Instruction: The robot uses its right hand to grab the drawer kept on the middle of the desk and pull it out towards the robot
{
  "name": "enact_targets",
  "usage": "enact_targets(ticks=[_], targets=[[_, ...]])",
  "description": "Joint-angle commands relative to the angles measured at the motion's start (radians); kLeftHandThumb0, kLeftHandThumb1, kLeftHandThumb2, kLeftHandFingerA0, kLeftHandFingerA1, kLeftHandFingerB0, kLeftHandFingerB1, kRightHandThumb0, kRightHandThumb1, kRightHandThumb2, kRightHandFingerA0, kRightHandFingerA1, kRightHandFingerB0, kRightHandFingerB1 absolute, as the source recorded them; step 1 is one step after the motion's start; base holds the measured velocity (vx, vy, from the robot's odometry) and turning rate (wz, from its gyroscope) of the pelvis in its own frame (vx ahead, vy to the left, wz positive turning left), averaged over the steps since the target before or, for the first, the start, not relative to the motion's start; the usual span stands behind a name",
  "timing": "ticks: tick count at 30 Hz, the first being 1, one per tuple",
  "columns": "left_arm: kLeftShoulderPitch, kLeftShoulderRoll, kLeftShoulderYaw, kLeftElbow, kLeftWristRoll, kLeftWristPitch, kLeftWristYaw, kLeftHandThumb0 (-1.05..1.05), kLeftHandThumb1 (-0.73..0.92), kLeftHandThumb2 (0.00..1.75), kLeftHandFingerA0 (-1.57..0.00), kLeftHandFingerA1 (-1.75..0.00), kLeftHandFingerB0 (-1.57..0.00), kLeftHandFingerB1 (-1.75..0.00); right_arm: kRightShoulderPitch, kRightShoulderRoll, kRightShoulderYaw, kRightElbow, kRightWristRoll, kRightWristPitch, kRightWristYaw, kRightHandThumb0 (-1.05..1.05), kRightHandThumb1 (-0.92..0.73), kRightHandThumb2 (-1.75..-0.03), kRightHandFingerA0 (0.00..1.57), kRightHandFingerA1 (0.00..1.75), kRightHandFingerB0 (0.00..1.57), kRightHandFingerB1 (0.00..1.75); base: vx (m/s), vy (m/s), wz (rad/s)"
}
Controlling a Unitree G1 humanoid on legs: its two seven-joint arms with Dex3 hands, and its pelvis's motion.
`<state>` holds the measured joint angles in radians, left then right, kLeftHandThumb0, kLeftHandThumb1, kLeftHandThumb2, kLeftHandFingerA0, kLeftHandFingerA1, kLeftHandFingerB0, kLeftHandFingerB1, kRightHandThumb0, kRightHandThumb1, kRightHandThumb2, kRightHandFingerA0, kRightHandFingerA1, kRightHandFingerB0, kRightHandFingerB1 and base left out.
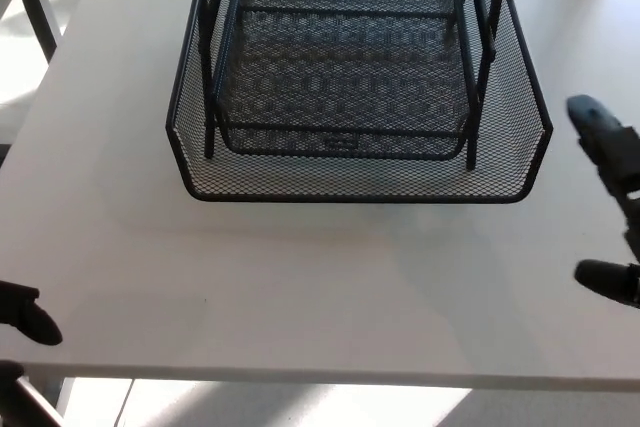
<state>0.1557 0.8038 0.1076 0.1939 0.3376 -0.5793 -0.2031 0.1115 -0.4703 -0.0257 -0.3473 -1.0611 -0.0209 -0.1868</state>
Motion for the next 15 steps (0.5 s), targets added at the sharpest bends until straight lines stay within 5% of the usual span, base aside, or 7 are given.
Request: enact_targets(ticks=[1, 6, 8, 9, 15], targets=[[0.028, 0.017, 0.017, 0.006, 0.006, -0.024, 0.003, -0.27, 0.57, 0.57, -0.79, -0.85, -0.80, -0.58, 0.286, -0.032, -0.511, -0.015, 0.209, -0.108, -0.268, -0.83, -0.49, -0.93, 0.00, 0.17, 0.00, 0.22, 0.00, 0.000, 0.00], [0.027, 0.011, 0.011, 0.030, 0.016, -0.039, 0.018, -0.27, 0.57, 0.57, -0.79, -0.84, -0.81, -0.58, 0.302, -0.052, -0.598, 0.136, 0.210, -0.160, -0.399, -0.86, -0.51, -0.94, 0.00, 0.15, 0.00, 0.22, 0.00, 0.000, 0.00], [0.033, 0.010, 0.014, 0.021, 0.011, -0.033, 0.015, -0.27, 0.56, 0.57, -0.80, -0.87, -0.81, -0.61, 0.295, -0.087, -0.629, 0.249, 0.210, -0.180, -0.466, -1.04, -0.64, -0.98, 0.00, 0.00, 0.00, 0.05, 0.00, 0.000, 0.00], [0.034, 0.010, 0.015, 0.018, 0.009, -0.035, 0.013, -0.27, 0.57, 0.57, -0.79, -0.87, -0.81, -0.61, 0.290, -0.109, -0.640, 0.317, 0.197, -0.178, -0.501, -0.90, -0.57, -0.99, 0.00, 0.14, 0.00, 0.18, 0.00, 0.000, 0.00], [0.029, 0.008, 0.014, 0.028, 0.007, -0.035, 0.016, -0.28, 0.56, 0.57, -0.79, -0.89, -0.81, -0.61, 0.251, -0.141, -0.630, 0.496, 0.207, -0.212, -0.564, -1.01, -0.61, -0.97, 0.00, 0.02, 0.00, 0.09, 0.00, 0.000, 0.00]])
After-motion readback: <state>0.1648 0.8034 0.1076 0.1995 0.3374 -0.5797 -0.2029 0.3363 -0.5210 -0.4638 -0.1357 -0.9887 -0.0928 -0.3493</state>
